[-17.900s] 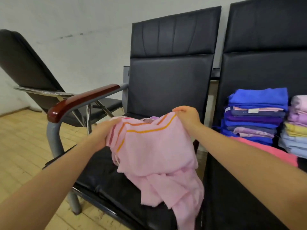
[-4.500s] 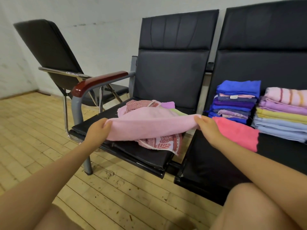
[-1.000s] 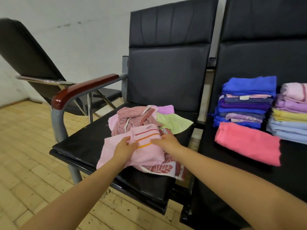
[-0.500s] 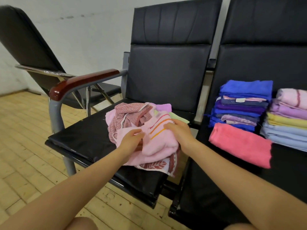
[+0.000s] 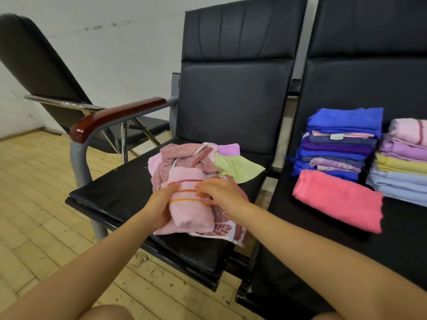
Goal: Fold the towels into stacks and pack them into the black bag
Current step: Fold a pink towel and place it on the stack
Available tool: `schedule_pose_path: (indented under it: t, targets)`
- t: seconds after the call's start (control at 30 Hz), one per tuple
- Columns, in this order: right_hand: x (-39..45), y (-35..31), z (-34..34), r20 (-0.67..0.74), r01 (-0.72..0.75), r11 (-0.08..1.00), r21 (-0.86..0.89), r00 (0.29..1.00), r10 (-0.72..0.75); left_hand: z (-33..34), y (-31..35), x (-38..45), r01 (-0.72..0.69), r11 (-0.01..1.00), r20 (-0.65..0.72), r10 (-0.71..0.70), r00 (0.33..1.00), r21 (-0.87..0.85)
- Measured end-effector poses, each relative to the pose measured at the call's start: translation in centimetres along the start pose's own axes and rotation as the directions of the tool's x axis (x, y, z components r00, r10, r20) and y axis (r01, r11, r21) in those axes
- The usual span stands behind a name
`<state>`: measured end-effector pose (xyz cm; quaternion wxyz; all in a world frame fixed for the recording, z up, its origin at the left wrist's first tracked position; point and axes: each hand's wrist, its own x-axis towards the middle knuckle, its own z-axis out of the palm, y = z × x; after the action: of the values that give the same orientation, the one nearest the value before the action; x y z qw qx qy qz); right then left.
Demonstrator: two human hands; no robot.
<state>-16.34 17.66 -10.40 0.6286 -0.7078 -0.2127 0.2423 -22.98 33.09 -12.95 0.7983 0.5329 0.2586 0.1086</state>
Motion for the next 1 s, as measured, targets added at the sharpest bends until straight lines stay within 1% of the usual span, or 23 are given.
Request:
schedule_pose_path:
  t: [0.1,0.13,0.17,0.23,0.27,0.3,0.37,0.4,0.43,0.47,0.5,0.57,0.6,0.67,0.73,0.8,0.9,0.97,1.0]
  targets:
    - [0.2,1.2,-0.2,-0.093,-0.025,0.996,-0.086,0.995,0.017,0.3,0.2,0.0,-0.152,0.977,-0.114,0.17,0.979,0.148]
    - [0.3,1.5,-0.2,-0.098,-0.049,0.993,-0.105,0.994,0.039,0.3,0.4,0.2,-0.175,0.965,-0.151,0.206,0.967,0.196]
    - [0.3,1.9,-0.1,-0.092,-0.071,0.989,-0.132,0.994,0.059,0.2,0.5,0.5,-0.181,0.951,-0.18,0.229,0.957,0.249]
    - [0.4,2.3,0.3,-0.07,-0.102,0.963,-0.251,0.994,0.087,-0.5,0.6,1.1,-0.142,0.912,-0.229,0.243,0.943,0.386]
    - [0.4,2.2,0.8,-0.051,-0.112,0.944,-0.31,0.994,0.101,-1.0,0.5,1.5,-0.117,0.862,-0.248,0.268,0.931,0.492]
    - [0.4,2.1,1.3,-0.044,-0.127,0.927,-0.353,0.992,0.12,-1.5,0.2,1.9,-0.103,0.774,-0.246,0.321,0.915,0.625]
    - [0.6,1.9,2.6,-0.042,-0.174,0.885,-0.433,0.984,0.173,-2.5,-0.1,2.2,-0.086,0.544,-0.183,0.421,0.888,0.835]
    - [0.5,1.8,3.3,-0.043,-0.204,0.855,-0.477,0.977,0.209,-2.9,-0.3,2.2,-0.07,0.44,-0.148,0.443,0.884,0.895]
    - [0.3,1.6,4.0,-0.042,-0.231,0.83,-0.508,0.969,0.244,-3.3,-0.3,2.4,-0.056,0.368,-0.123,0.444,0.888,0.928]
    - [0.2,1.6,4.5,-0.039,-0.245,0.828,-0.504,0.964,0.262,-3.5,-0.2,2.5,-0.044,0.325,-0.109,0.437,0.893,0.945]
    - [0.1,1.7,4.7,-0.023,-0.255,0.85,-0.46,0.961,0.276,-3.7,0.0,2.5,-0.026,0.314,-0.114,0.42,0.9,0.949]
    - [-0.2,1.6,4.5,0.025,-0.277,0.92,-0.276,0.955,0.295,-3.7,0.1,2.4,-0.047,0.333,-0.102,0.414,0.904,0.942]
    - [-0.3,1.6,4.4,0.034,-0.28,0.935,-0.219,0.955,0.294,-3.7,0.1,2.3,-0.077,0.358,-0.089,0.426,0.901,0.931]
    - [-0.6,1.4,3.9,0.044,-0.279,0.955,-0.097,0.958,0.285,-3.6,0.3,1.5,-0.101,0.427,-0.103,0.429,0.897,0.899]
    - [-0.7,1.2,3.8,0.051,-0.255,0.965,0.064,0.966,0.252,-3.5,0.6,1.1,-0.121,0.48,-0.108,0.421,0.9,0.869]
    - [-1.1,0.6,3.9,0.05,-0.239,0.96,0.147,0.971,0.234,-3.5,0.8,0.5,-0.149,0.556,-0.104,0.397,0.912,0.818]
    - [-1.5,-0.7,3.6,0.038,-0.193,0.953,0.234,0.981,0.19,-3.1,1.3,-0.8,-0.195,0.748,-0.121,0.345,0.931,0.634]
    - [-1.4,-1.6,3.0,0.032,-0.15,0.943,0.296,0.989,0.147,-1.8,2.0,-1.4,-0.177,0.845,-0.141,0.283,0.949,0.504]
    - [-1.3,-2.0,2.6,0.028,-0.126,0.936,0.328,0.992,0.124,-0.9,2.4,-1.8,-0.148,0.914,-0.147,0.217,0.965,0.378]
